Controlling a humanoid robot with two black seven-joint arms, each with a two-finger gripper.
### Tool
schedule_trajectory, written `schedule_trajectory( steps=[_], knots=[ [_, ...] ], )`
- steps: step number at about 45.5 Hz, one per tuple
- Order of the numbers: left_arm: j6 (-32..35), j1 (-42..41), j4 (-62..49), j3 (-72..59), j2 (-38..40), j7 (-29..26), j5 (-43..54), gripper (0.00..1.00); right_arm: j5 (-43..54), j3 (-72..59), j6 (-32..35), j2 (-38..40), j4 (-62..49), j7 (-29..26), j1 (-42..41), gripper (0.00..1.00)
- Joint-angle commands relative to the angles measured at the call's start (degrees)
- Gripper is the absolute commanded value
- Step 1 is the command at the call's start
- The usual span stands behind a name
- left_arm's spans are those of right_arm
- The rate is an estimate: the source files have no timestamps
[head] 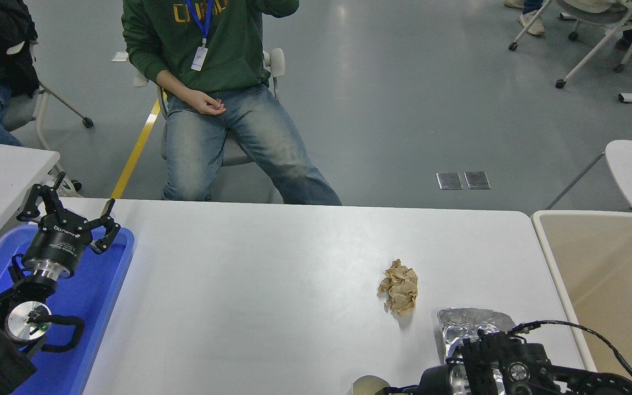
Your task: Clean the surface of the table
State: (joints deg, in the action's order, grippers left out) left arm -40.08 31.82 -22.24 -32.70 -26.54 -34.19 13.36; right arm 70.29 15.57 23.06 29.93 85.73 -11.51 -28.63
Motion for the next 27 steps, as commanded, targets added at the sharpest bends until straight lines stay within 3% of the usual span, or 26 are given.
schedule_trajectory(
  steps=[1,10,27],
  knots=[
    [0.0,0.0,0.0,0.0,0.0,0.0,0.0,1.0,-0.42,0.69,0.32,1.53,0.49,-0.09,-0.03,0.0],
    [0.0,0.0,0.0,0.0,0.0,0.0,0.0,1.0,-2.53,1.92,0.32,5.13,1.64,-0.18,-0.38,0.0],
    [0.0,0.0,0.0,0.0,0.0,0.0,0.0,1.0,-6.92,7.27,1.81,18.93,8.66,-0.27,-1.17,0.0]
  ],
)
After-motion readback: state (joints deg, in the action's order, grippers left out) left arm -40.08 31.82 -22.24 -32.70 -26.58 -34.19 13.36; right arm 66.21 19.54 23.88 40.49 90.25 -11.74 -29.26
